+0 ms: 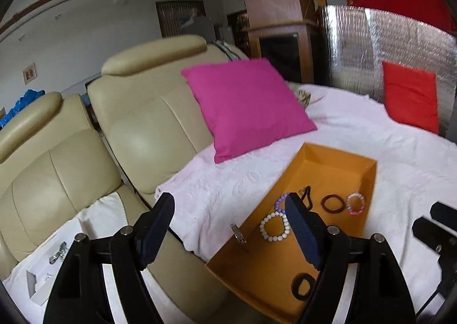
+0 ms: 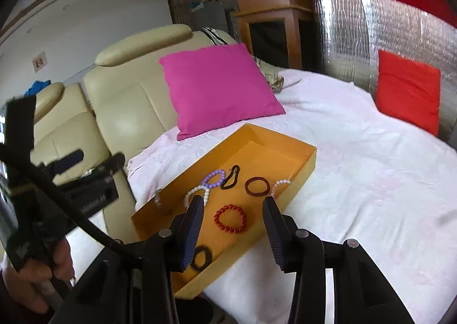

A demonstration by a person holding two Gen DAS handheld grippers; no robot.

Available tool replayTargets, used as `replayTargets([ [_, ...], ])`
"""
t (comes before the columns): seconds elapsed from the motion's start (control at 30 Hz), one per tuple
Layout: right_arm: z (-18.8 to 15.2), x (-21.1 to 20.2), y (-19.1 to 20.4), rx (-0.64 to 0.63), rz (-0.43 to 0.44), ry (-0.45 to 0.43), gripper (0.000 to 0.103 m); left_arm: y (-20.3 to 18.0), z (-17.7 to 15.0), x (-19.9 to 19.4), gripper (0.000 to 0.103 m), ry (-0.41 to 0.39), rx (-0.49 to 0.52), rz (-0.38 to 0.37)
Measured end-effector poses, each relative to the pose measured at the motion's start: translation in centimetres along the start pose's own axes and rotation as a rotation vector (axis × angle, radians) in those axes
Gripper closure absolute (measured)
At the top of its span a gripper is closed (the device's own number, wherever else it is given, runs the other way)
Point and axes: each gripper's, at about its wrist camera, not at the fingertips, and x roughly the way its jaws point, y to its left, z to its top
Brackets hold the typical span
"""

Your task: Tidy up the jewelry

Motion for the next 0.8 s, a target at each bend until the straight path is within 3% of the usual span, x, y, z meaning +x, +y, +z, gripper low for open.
replayTargets([
  [0.4,-1.5,-8.0,3.3,-0.029,-0.003,-0.033,0.056,1.7,-0.1,-7.8,0.016,-0.063,0.012,-0.032],
  [0.8,-2.5,-11.3,5.5,-0.024,-0.017,-0.05,0.056,2.9,-0.7,-11.7,0.015,-0.103,0.007,-0.051],
])
